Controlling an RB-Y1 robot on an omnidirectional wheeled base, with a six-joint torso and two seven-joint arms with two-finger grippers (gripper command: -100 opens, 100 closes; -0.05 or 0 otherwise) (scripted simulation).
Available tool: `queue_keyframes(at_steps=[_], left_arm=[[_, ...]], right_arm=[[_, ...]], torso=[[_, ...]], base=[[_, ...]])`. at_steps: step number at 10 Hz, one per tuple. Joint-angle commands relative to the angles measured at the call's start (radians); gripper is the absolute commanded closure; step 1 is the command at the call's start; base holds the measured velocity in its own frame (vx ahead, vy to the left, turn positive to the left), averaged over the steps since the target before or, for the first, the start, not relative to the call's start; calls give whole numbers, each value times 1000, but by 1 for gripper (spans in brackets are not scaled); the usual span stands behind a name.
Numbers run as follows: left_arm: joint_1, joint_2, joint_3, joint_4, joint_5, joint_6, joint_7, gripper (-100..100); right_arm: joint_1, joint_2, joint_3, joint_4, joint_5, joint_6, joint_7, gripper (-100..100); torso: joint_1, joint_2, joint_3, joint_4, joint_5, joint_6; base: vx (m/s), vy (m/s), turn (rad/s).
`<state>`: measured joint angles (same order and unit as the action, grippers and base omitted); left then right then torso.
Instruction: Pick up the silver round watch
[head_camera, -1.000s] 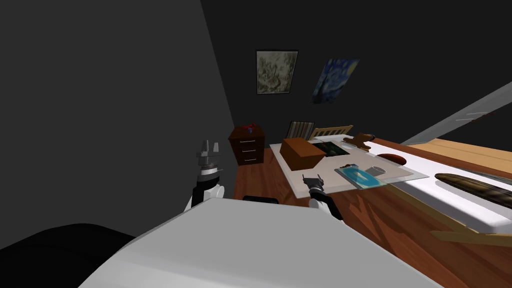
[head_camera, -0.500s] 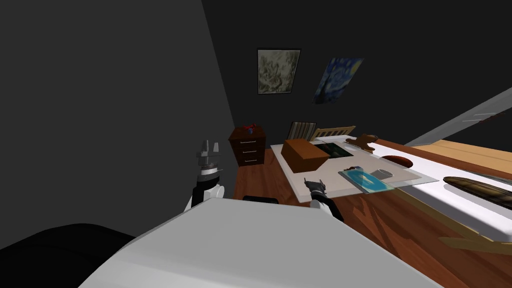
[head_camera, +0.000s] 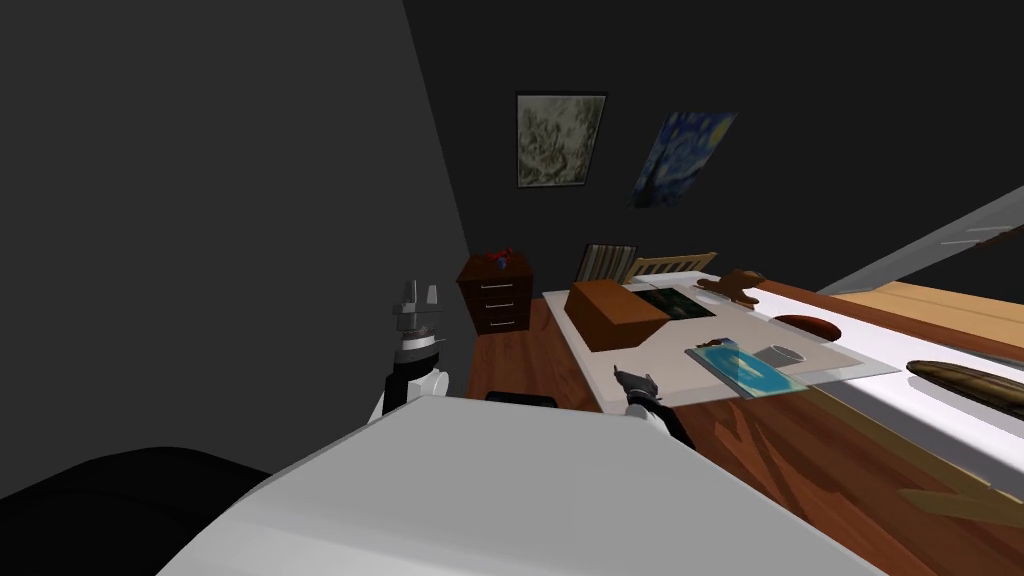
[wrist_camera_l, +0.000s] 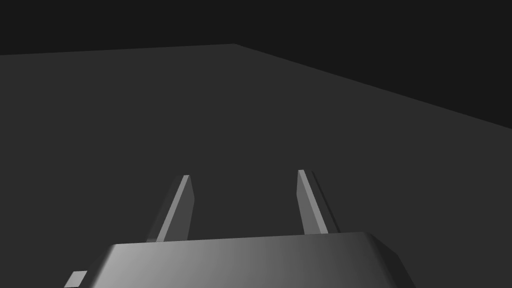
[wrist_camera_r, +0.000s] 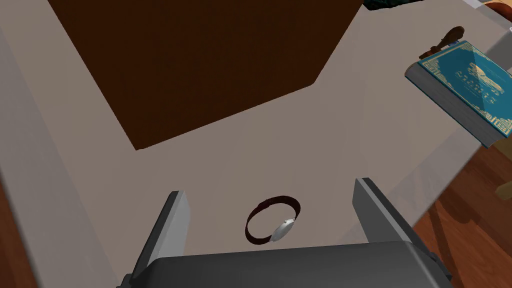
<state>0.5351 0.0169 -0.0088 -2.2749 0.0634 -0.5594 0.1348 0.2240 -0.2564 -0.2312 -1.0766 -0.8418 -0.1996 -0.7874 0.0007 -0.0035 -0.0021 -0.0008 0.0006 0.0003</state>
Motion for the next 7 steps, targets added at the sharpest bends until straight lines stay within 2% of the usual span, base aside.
queue_keyframes(at_steps=[1,2,3,4,6,7], left_arm=[[0,0,0,0,0,0,0,0],[0,0,0,0,0,0,0,0],[0,0,0,0,0,0,0,0],[0,0,0,0,0,0,0,0],[0,0,0,0,0,0,0,0],[0,0,0,0,0,0,0,0]], right_arm=[[-13,3,-39,50,-50,29,-25,-100],[-13,3,-39,65,-73,29,-25,-100],[-28,-2,-57,113,-109,40,-46,-100],[-28,-2,-57,114,-119,40,-46,-100],[-56,-10,-93,186,-187,58,-84,-100],[-56,-10,-93,208,-206,58,-84,-100]], torso=[[0,0,0,0,0,0],[0,-2,-1,0,0,0],[-1,-2,-1,-1,0,0],[-1,-3,-1,-1,0,0],[-2,0,0,0,0,0],[-2,-2,-1,0,0,0]], base=[[114,11,14],[102,-7,2],[107,-6,4],[74,-7,3],[89,-20,-1],[90,-10,5]])
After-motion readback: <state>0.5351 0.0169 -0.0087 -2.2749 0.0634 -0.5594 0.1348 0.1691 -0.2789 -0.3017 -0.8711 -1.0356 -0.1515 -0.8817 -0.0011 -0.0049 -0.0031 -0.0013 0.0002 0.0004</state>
